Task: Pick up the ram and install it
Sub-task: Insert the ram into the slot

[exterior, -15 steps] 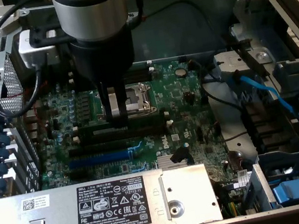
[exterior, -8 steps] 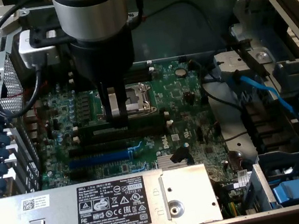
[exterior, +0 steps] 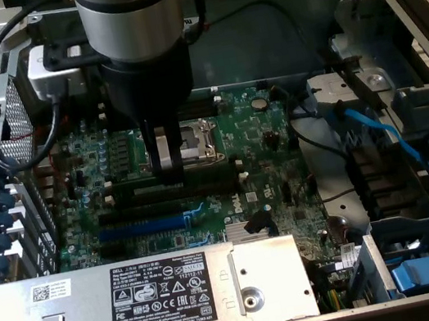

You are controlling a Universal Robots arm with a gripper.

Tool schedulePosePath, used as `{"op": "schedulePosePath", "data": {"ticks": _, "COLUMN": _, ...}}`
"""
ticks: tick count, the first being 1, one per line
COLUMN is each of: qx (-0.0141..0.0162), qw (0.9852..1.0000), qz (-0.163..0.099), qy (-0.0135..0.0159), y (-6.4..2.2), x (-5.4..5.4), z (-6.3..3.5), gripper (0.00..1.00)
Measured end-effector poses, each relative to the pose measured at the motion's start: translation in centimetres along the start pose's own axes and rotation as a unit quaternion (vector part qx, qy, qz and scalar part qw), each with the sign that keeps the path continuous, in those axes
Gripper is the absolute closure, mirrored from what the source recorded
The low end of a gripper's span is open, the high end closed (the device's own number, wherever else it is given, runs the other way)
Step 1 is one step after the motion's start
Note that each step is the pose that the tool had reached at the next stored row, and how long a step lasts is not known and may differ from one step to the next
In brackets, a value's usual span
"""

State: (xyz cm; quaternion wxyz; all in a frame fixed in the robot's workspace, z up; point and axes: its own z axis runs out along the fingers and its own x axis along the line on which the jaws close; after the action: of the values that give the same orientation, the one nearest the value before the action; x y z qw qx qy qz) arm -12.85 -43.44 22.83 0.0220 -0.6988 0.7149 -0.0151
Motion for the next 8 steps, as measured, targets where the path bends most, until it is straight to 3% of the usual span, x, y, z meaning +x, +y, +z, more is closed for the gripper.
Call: {"op": "schedulePosePath", "data": {"ticks": 8, "qx": 0.0, "qw": 1.0, "qz": 0.0, "qy": 0.0, "y": 0.0, "x": 0.0, "z": 0.03, "gripper": 0.88}}
